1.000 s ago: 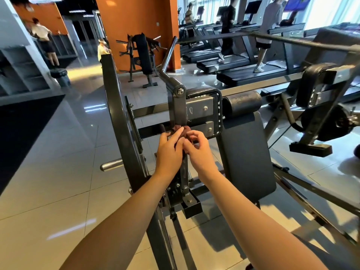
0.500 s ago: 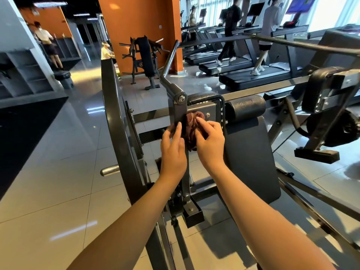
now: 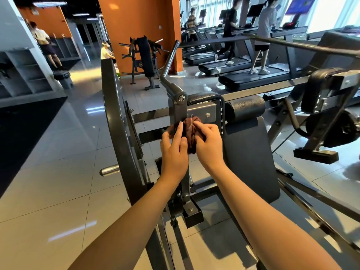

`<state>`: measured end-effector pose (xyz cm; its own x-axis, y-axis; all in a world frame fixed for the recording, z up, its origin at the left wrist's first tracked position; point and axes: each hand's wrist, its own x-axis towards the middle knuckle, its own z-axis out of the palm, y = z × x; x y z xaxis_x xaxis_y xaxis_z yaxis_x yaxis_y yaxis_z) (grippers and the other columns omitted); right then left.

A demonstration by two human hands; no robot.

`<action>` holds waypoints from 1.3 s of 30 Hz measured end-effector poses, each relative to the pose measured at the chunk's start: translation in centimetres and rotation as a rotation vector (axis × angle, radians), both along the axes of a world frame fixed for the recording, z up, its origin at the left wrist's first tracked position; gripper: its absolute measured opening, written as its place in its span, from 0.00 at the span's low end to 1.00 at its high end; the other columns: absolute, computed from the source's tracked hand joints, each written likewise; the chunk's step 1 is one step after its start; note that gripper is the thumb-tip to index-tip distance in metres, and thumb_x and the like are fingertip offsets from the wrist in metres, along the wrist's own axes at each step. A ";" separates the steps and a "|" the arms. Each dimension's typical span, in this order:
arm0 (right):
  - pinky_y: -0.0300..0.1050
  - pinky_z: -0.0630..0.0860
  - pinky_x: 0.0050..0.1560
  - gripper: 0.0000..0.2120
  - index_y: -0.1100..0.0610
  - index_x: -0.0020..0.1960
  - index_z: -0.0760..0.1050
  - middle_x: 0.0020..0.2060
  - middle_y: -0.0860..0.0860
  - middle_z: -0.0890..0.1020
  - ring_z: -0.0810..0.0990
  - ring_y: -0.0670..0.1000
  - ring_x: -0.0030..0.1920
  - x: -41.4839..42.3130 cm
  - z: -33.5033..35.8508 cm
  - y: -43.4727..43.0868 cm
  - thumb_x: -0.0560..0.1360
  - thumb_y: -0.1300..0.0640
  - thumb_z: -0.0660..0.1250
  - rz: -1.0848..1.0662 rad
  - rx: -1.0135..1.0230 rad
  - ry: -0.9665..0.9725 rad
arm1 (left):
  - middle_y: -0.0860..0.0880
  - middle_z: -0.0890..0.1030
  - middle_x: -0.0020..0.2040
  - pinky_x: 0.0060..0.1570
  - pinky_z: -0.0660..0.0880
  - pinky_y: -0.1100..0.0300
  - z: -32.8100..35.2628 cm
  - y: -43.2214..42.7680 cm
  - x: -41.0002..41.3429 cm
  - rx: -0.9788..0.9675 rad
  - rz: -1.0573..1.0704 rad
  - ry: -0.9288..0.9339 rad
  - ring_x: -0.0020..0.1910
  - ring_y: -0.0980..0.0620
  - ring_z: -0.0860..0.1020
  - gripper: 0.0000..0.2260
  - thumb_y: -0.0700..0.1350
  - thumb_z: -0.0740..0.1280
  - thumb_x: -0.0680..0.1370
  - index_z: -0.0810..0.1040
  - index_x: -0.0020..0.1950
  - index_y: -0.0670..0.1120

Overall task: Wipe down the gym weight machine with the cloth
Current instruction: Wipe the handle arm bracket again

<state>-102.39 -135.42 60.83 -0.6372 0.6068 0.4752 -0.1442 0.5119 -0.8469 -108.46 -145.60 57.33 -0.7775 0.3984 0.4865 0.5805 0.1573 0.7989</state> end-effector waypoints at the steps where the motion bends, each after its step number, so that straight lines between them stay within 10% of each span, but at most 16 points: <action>1: 0.24 0.71 0.54 0.19 0.58 0.71 0.74 0.60 0.53 0.72 0.73 0.41 0.56 -0.2 0.7 0.2 0.81 0.67 0.62 0.001 0.002 0.019 | 0.59 0.60 0.69 0.69 0.70 0.55 0.0 -0.1 -0.1 0.005 -0.006 -0.003 0.72 0.53 0.64 0.21 0.54 0.54 0.86 0.59 0.79 0.63; 6: 0.32 0.76 0.55 0.21 0.57 0.71 0.74 0.59 0.51 0.70 0.73 0.43 0.56 -1.2 1.5 0.2 0.81 0.69 0.60 0.075 -0.034 0.031 | 0.61 0.59 0.65 0.59 0.63 0.75 0.5 0.2 0.0 -0.028 0.031 0.004 0.66 0.61 0.63 0.20 0.50 0.55 0.87 0.62 0.80 0.56; 23: 0.31 0.76 0.57 0.23 0.56 0.72 0.73 0.59 0.49 0.70 0.73 0.43 0.57 0.1 -0.2 0.5 0.80 0.70 0.59 0.101 0.013 -0.073 | 0.54 0.61 0.74 0.70 0.71 0.51 -0.2 -0.4 0.2 -0.020 0.006 -0.007 0.73 0.54 0.64 0.21 0.54 0.53 0.87 0.59 0.80 0.60; 39: 0.22 0.69 0.56 0.18 0.55 0.70 0.75 0.60 0.49 0.72 0.73 0.40 0.58 0.4 0.0 0.1 0.81 0.65 0.63 0.004 -0.004 0.080 | 0.53 0.65 0.75 0.73 0.65 0.59 0.1 -2.0 1.0 -0.114 0.005 -0.026 0.74 0.59 0.63 0.22 0.52 0.53 0.87 0.58 0.81 0.53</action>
<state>-102.00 -135.32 60.82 -0.5998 0.6059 0.5226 -0.2136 0.5081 -0.8344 -107.48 -147.56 57.43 -0.7917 0.4457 0.4178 0.5585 0.2511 0.7906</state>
